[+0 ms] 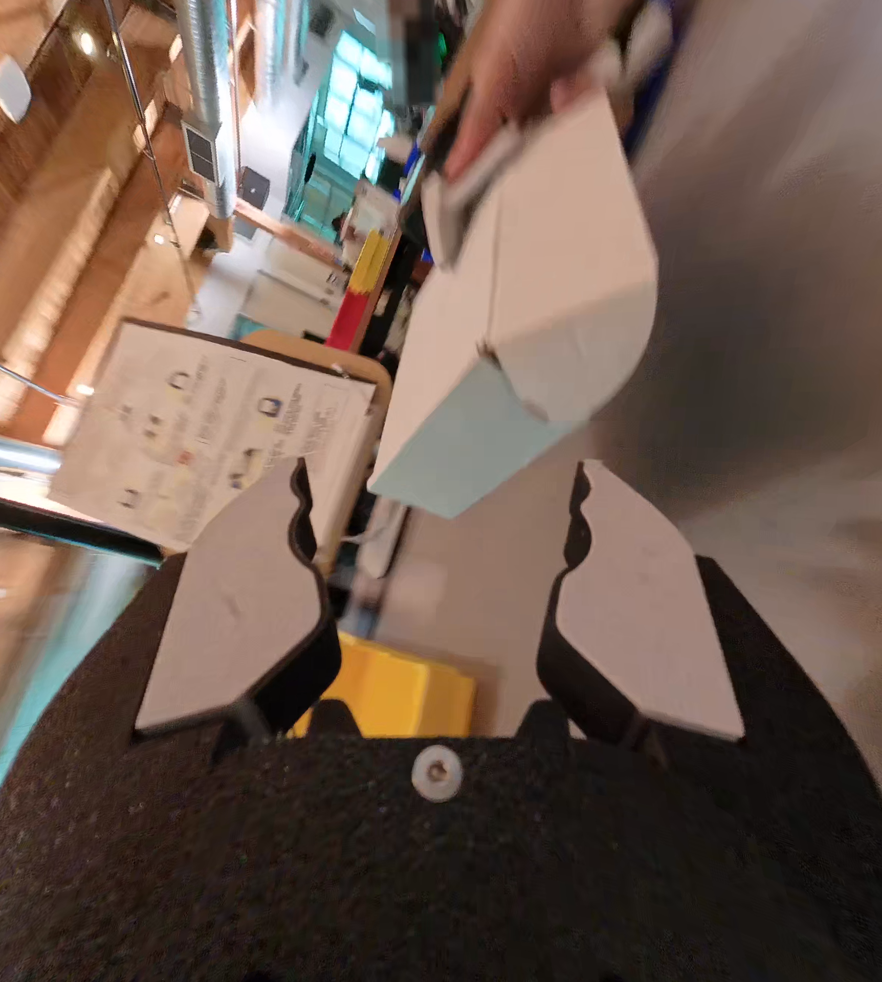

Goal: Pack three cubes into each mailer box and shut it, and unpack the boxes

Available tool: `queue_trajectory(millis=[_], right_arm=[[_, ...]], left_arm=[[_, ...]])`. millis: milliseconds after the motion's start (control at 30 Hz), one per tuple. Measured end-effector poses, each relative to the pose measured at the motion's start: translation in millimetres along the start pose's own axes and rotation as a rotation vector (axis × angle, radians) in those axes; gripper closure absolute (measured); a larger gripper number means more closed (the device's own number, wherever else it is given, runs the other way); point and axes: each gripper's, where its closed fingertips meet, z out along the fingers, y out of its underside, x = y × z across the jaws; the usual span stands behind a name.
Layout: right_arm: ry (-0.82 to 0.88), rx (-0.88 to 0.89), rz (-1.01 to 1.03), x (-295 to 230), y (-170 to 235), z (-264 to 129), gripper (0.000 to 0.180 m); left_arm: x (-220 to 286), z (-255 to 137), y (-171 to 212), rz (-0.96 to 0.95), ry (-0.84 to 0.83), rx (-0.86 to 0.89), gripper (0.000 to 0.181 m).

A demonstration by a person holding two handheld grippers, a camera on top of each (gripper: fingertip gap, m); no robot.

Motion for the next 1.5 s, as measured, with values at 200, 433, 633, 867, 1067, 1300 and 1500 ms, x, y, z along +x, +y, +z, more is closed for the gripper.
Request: queue_trajectory(millis=[200, 433, 633, 867, 1067, 1300, 1500], right_arm=[[-0.012, -0.09, -0.014, -20.5, 29.7, -12.2, 0.107], [-0.017, -0.164, -0.015, -21.9, 52.2, 3.3, 0.107], [-0.105, 0.05, -0.19, -35.5, 27.1, -24.7, 0.087], [0.061, 0.499, -0.612, -71.9, 16.1, -95.4, 0.084], [0.578, 0.572, -1.049, -53.9, 41.1, -68.8, 0.103], [0.653, 0.526, -1.004, -23.2, 37.6, -28.2, 0.138], [0.685, 0.514, -1.069, -23.8, 25.5, -12.1, 0.159]], left_arm=[[35.6, 28.1, -34.9, 0.373, -0.046, -0.01, 0.084], [61.3, 40.0, -70.6, 0.538, -0.068, 0.038, 0.103], [44.6, 38.6, -66.5, 0.215, -0.037, 0.049, 0.105], [12.4, 30.7, -39.1, -0.87, 0.243, 0.186, 0.106], [39.1, 32.2, -6.0, -1.126, 0.463, 0.101, 0.106], [57.6, 29.9, 0.6, -1.013, 0.501, 0.105, 0.105], [67.0, 28.2, 10.1, -0.966, 0.513, 0.064, 0.105]])
